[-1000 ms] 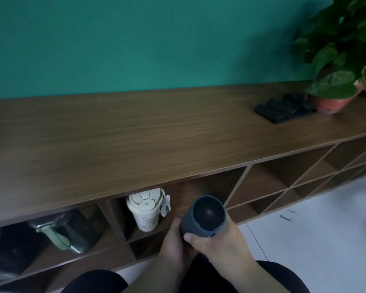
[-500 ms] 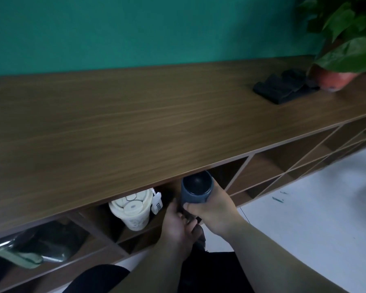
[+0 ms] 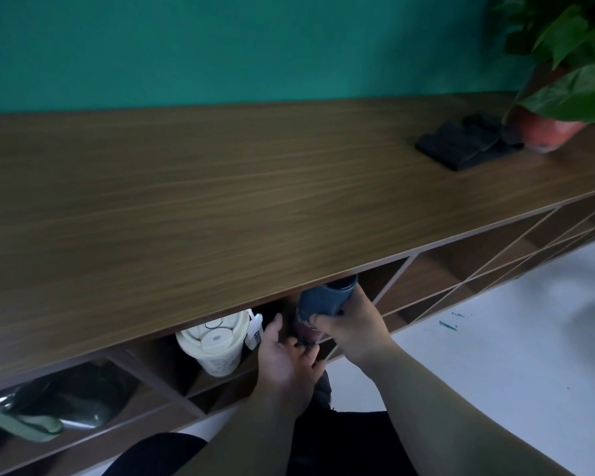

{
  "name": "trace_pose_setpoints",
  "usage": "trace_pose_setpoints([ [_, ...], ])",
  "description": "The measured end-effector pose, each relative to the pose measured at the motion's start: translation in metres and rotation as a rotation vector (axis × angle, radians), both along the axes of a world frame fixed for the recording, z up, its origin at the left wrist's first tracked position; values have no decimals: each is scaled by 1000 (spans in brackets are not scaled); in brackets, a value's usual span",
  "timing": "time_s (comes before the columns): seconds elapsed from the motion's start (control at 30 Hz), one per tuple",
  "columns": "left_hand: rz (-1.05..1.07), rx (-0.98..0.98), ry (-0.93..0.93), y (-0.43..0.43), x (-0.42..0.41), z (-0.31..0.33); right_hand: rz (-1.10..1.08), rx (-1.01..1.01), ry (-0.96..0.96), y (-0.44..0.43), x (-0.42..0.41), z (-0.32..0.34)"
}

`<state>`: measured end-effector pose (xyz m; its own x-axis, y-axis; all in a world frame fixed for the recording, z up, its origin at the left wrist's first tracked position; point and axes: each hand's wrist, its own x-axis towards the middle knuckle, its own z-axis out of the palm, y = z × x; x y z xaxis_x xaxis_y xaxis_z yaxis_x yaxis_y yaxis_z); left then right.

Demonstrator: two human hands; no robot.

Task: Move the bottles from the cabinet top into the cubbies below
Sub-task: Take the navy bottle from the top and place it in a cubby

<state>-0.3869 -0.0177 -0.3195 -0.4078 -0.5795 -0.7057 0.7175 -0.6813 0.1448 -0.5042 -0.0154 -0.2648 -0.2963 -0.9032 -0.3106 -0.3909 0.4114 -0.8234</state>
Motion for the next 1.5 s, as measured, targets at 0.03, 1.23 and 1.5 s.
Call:
trace_pose_setpoints([
  [0.03, -6, -9, -1, 0, 1, 1, -2, 0, -3, 0, 0, 0],
  [1.23, -125, -583, -622, 18, -6, 14, -24, -33, -102, 8, 5, -7],
  [1.5, -139, -565, -597, 15, -8, 7, -31, -28, -104, 8, 5, -8],
])
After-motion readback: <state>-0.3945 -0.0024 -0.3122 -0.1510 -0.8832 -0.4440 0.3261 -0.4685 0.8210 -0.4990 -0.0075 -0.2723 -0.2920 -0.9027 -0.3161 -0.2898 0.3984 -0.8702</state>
